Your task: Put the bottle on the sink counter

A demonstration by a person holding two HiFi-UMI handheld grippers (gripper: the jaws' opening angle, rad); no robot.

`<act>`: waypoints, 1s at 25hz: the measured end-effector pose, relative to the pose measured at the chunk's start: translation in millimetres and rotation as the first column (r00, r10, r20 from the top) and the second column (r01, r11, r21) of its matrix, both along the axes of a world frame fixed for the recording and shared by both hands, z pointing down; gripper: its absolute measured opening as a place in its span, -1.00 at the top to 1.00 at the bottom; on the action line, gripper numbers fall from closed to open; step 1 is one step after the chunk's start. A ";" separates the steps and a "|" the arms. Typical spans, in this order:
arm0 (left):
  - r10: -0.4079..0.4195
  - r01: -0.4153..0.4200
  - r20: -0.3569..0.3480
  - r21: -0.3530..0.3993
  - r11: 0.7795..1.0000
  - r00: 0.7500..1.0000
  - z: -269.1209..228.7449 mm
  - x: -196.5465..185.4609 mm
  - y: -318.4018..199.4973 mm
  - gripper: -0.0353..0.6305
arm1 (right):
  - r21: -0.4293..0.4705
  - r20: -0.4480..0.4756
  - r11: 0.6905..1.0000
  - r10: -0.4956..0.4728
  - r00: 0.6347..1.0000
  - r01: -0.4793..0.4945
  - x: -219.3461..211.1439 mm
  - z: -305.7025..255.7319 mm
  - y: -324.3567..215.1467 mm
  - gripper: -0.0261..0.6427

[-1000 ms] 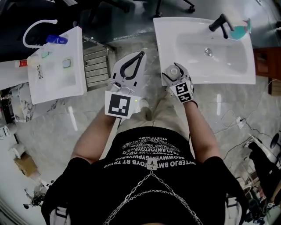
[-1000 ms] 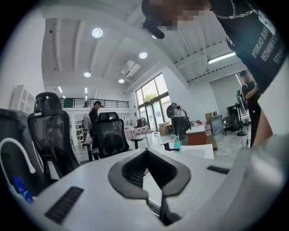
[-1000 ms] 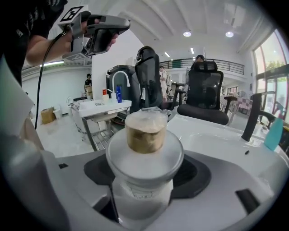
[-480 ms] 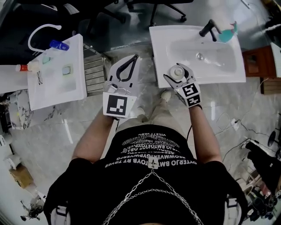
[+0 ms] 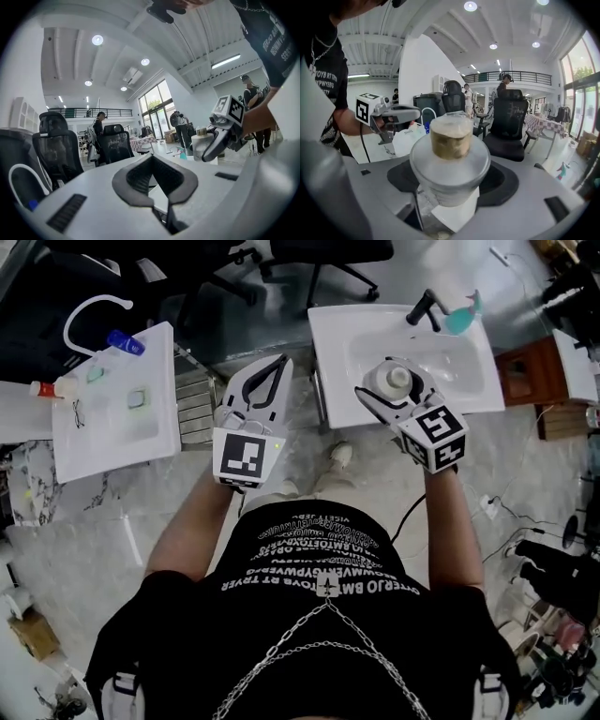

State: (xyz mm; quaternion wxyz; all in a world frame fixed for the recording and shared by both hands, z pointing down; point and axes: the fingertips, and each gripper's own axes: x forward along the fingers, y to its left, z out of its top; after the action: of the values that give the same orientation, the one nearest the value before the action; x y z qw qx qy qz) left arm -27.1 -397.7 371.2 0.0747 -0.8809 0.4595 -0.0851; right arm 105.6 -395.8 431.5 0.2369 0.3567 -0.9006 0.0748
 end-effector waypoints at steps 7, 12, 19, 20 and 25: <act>0.033 -0.033 -0.040 0.002 0.999 0.999 -30.4 -0.9 21.1 0.88 | 0.036 0.029 0.999 -0.041 0.999 0.040 -3.2 -89.7 13.1 -0.07; 0.049 -0.048 -0.027 0.036 0.998 0.998 -49.3 1.3 26.9 0.88 | 0.083 0.031 0.995 -0.055 0.998 0.053 -2.3 -133.9 8.6 -0.07; 0.032 -0.033 0.014 0.073 0.997 0.999 -64.9 -3.0 22.2 0.88 | 0.056 0.056 0.997 -0.060 0.997 0.056 -3.8 -119.1 2.6 -0.07; 0.026 -0.028 0.021 0.075 0.997 0.999 -64.3 -4.9 20.9 0.88 | 0.039 0.062 0.997 -0.063 0.996 0.061 -5.5 -108.1 1.1 -0.07; 0.002 -0.004 0.025 0.064 0.998 1.000 -58.0 -11.5 13.4 0.88 | -0.022 0.076 0.997 -0.067 0.995 0.069 -12.4 -45.8 -6.0 -0.07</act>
State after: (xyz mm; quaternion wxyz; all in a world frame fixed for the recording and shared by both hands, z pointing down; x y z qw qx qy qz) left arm -38.5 -384.3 313.2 0.1086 -0.8776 0.4598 -0.0814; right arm 93.1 -401.8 385.8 0.2097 0.3198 -0.9195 0.0913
